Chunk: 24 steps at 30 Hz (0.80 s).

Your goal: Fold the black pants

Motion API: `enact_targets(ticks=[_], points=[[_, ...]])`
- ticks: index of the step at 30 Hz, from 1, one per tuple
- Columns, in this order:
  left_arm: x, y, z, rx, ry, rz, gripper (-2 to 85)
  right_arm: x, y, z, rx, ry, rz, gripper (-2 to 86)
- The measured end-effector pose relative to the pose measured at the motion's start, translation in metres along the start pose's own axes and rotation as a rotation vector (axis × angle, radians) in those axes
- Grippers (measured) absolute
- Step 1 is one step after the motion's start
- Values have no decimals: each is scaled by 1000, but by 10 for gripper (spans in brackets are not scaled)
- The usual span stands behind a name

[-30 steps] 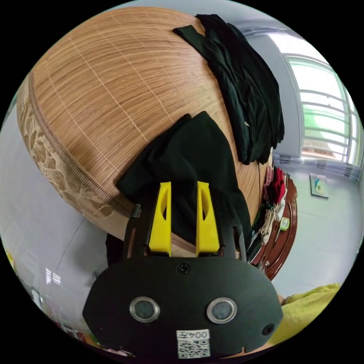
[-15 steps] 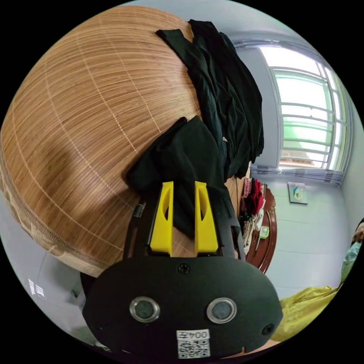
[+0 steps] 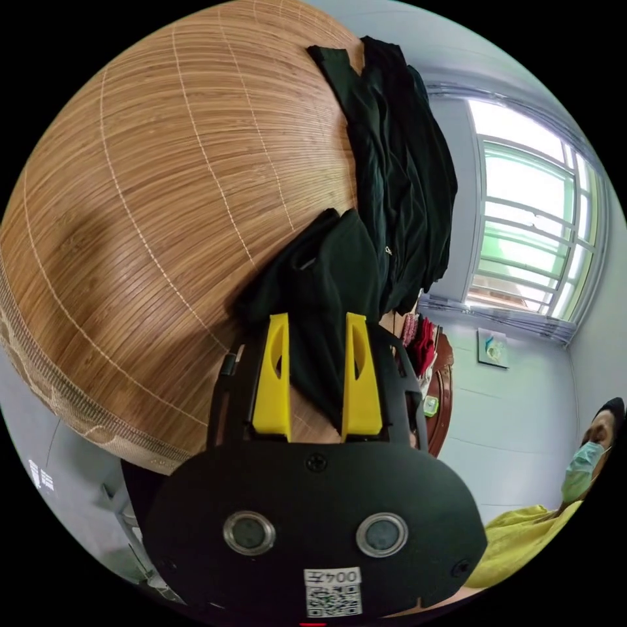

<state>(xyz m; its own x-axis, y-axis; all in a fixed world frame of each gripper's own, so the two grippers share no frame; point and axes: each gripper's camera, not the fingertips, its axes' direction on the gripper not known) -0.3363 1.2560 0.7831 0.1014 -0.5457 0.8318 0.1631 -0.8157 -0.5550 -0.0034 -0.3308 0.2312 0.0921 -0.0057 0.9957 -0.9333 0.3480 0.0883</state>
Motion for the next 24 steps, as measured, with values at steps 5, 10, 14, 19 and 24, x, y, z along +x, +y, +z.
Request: enact_targets(ticks=[5, 10, 14, 19, 24], points=[[-12, -5, -3, 34, 46, -43, 117, -10, -14, 2, -8, 81, -67, 127], [-13, -12, -1, 27, 43, -70, 66, -9, -29, 10, -50, 161, -21, 51], [26, -16, -10, 43, 76, -16, 42, -45, -36, 0, -55, 127, -120, 39], [113, -20, -38, 70, 251, 273, 35, -109, -35, -31, 28, 93, -392, 38], [108, 2, -52, 33, 158, 397, 33, -95, -25, -38, 43, 135, -453, 38]])
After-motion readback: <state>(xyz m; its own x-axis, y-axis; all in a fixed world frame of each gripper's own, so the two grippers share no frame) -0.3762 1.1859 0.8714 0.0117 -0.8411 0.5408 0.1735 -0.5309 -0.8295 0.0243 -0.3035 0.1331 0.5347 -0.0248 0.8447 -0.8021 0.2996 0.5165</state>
